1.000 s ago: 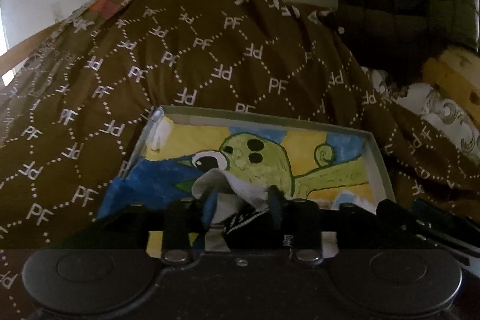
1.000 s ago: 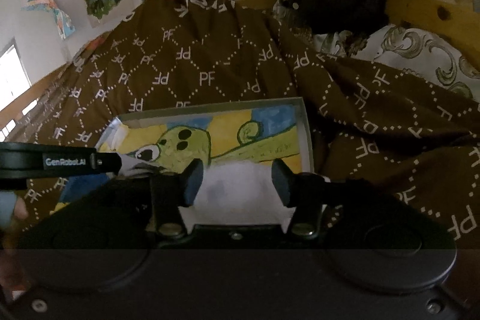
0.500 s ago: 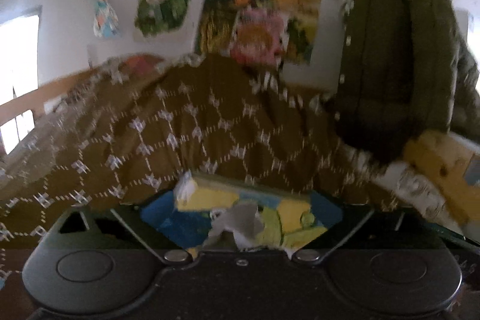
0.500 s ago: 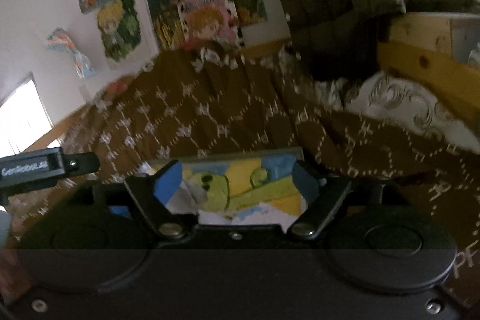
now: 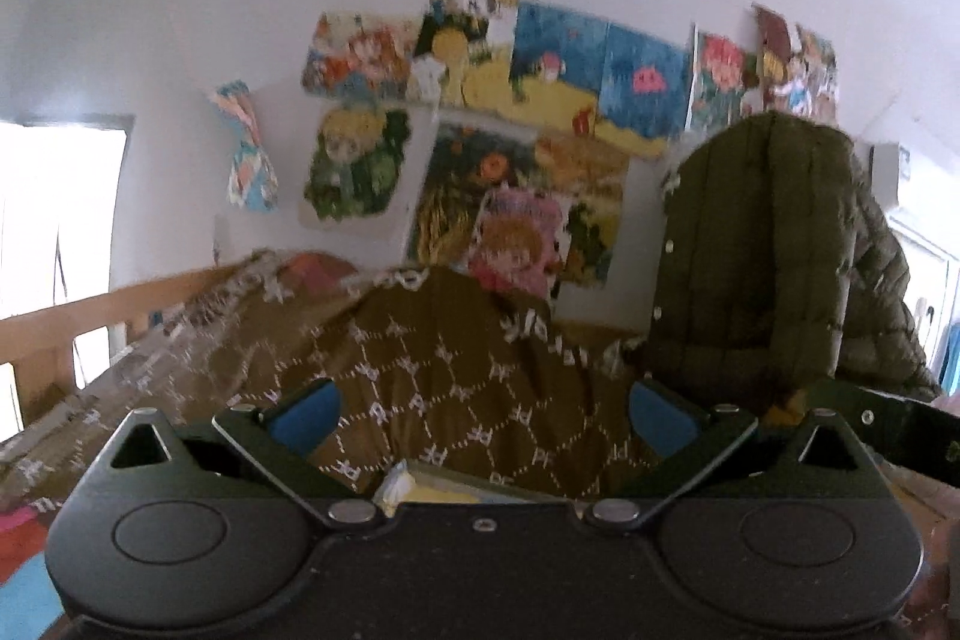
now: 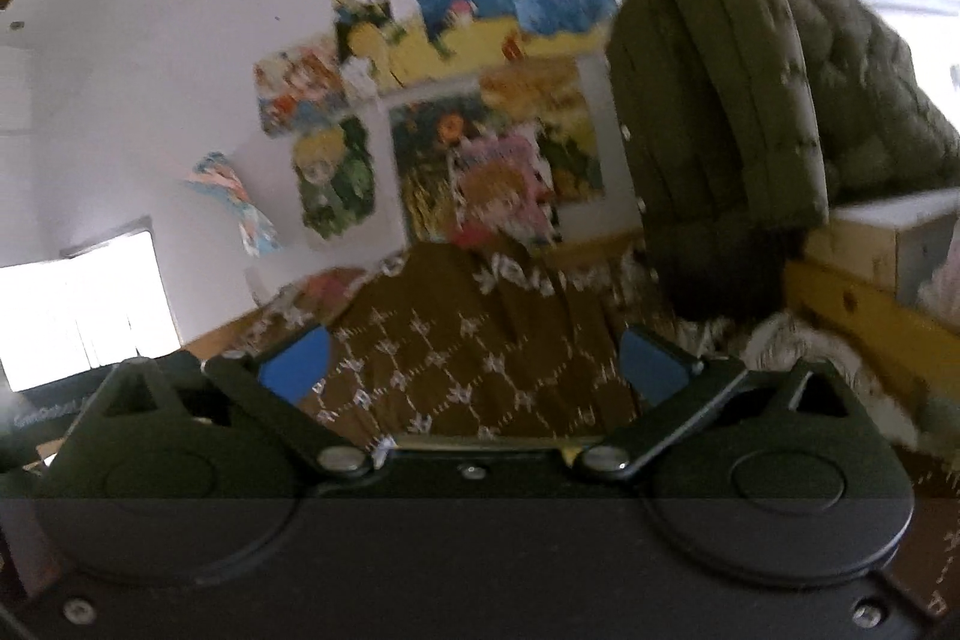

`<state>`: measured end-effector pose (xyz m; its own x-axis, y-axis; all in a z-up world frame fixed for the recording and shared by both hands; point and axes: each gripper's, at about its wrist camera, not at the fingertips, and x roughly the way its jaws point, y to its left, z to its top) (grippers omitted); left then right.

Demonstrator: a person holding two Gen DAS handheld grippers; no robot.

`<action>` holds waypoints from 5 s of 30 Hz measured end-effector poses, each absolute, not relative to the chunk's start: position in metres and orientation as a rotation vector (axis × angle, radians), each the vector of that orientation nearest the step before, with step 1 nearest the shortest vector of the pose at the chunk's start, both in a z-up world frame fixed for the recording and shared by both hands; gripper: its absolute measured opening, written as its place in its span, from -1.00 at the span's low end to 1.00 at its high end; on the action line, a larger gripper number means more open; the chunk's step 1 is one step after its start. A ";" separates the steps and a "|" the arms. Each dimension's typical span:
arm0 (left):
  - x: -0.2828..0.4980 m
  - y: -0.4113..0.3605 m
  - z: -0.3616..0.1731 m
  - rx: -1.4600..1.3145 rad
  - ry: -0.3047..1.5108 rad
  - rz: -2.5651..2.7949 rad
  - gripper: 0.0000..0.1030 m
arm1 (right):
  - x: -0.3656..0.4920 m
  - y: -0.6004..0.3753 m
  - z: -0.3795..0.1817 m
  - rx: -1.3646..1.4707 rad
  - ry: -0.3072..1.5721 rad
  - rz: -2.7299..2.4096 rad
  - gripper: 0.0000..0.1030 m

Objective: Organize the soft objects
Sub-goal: 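Lift both tools and move them back over the pile, then lower both tools toward the yellow-striped sock and a white sock, then grasp the yellow-striped sock with the left tool while the right tool grasps a white sock, lift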

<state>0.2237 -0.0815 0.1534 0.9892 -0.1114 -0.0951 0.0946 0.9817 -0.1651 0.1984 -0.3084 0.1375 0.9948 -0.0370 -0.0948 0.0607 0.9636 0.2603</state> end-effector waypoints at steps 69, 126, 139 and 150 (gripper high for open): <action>0.131 0.014 -0.036 0.078 0.721 -0.100 0.99 | 0.114 -0.154 -0.003 -0.137 0.635 0.009 0.99; 0.274 0.031 -0.102 -0.402 0.877 -0.273 0.34 | 0.241 -0.104 -0.090 -0.687 0.561 0.361 0.39; 0.281 0.035 -0.106 -0.503 0.952 -0.268 -0.07 | 0.238 -0.103 -0.089 -0.672 0.564 0.369 -0.20; 0.289 0.050 -0.117 -0.603 0.968 -0.238 -0.63 | 0.229 -0.094 -0.093 -0.726 0.546 0.370 -0.49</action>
